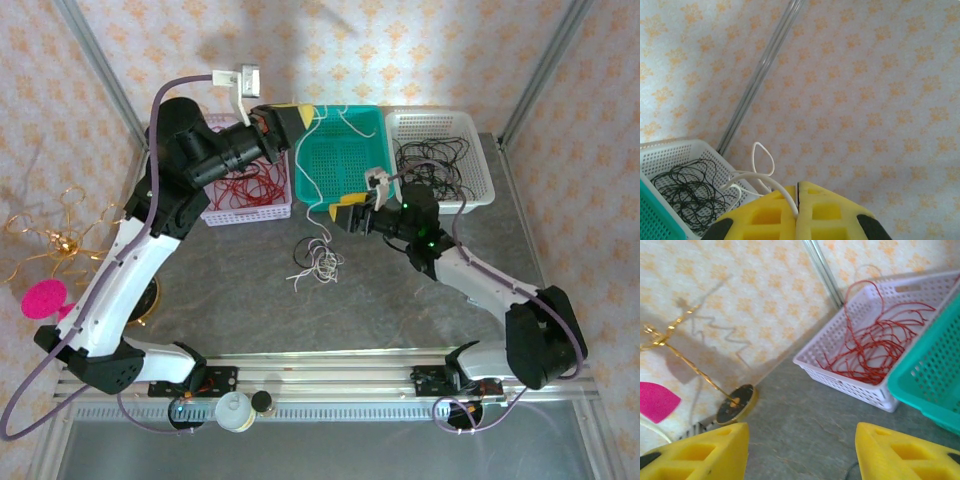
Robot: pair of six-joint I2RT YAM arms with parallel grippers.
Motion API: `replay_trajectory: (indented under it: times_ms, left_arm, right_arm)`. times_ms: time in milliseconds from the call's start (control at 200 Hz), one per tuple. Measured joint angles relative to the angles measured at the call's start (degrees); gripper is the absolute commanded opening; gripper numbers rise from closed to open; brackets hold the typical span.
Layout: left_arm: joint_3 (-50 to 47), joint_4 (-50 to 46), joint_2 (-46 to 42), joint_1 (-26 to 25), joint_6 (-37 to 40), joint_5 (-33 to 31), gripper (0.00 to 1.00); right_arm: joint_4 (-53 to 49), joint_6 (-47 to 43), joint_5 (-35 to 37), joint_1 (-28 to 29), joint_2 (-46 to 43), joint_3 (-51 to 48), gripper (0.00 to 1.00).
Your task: Untangle the cables
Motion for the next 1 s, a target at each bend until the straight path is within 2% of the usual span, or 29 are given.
replay_trajectory:
  times_ms: [225,340,571,831,1001]
  left_arm:
    - [-0.4,0.0,-0.2,0.0,0.0,0.0,0.0]
    - [-0.5,0.1,-0.4,0.0,0.0,0.0,0.0]
    - [-2.2,0.3,-1.3,0.0,0.0,0.0,0.0]
    - [-2.4,0.4,-1.5,0.0,0.0,0.0,0.0]
    - [-2.4,0.5,-1.8,0.0,0.0,0.0,0.0]
  right_arm:
    - [-4.1,9.9,-4.4,0.0,3.1,9.5,0.6]
    - [-7.1,13.4,-6.7,0.0,4.6,11.1,0.6]
    - [-12.8,14.4,-7.5,0.0,5.6,11.1,0.59]
    - [-16.9,15.0,-8.5,0.5,11.8,13.8,0.58]
    - [-19.2,14.2,-10.3,2.3,13.3,14.4,0.49]
